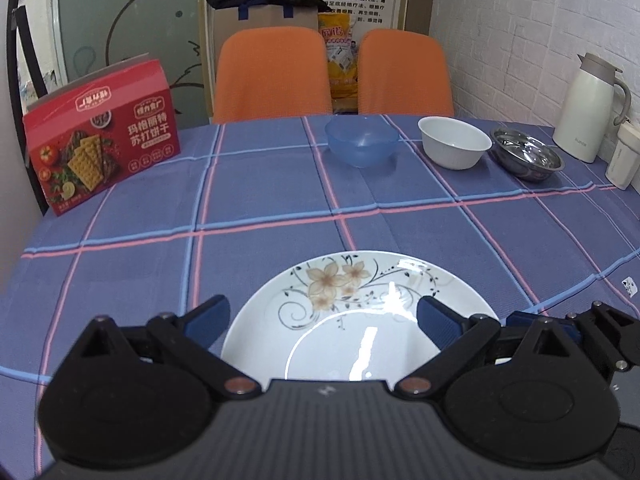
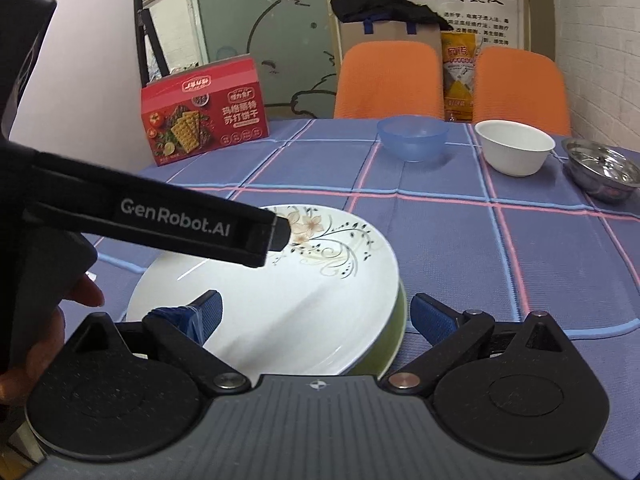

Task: Organize plates and bowls
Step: 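Lower the floral plate onto the stack and open the left gripper, then move the left gripper to the steel bowl and grasp its rim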

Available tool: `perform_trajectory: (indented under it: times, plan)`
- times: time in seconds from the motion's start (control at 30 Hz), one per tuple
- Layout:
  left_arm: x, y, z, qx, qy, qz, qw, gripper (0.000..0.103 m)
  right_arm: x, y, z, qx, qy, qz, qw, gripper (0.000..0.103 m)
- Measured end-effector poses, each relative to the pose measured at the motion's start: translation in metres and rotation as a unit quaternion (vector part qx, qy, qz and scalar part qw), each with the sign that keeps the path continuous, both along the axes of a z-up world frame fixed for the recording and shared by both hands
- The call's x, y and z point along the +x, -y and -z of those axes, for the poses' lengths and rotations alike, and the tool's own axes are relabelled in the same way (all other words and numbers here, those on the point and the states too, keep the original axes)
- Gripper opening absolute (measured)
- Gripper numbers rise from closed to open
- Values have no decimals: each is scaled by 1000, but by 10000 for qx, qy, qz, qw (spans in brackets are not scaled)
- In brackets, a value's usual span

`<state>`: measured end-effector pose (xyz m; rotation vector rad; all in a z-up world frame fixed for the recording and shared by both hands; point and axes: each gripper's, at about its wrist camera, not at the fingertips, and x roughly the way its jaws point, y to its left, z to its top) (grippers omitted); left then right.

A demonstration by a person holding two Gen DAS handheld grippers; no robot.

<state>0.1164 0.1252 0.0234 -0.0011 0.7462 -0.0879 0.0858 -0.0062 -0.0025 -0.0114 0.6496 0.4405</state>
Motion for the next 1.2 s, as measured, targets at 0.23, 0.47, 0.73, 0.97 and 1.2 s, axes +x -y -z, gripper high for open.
perform_trajectory:
  times: [0.23,0.47,0.73,0.97,1.2]
  plan:
    - [11,25,-8,-138,28,143,9998,98,8,45,-9,117,57,583,9982,89]
    - [21,68,-14,-80,56,499,9987,98,17,101,-5,284,-53,1258,9916,89]
    - [38,110,-12,131,-47,747,9971,98,27,158,6,665,-213,1901,9793,89]
    - [63,145,-3,315,-227,943,9948,98,42,190,14,873,-341,1973,9758,89]
    - [104,180,-3,418,-342,1236,9909,98,75,227,3,791,-138,2165,9730,89]
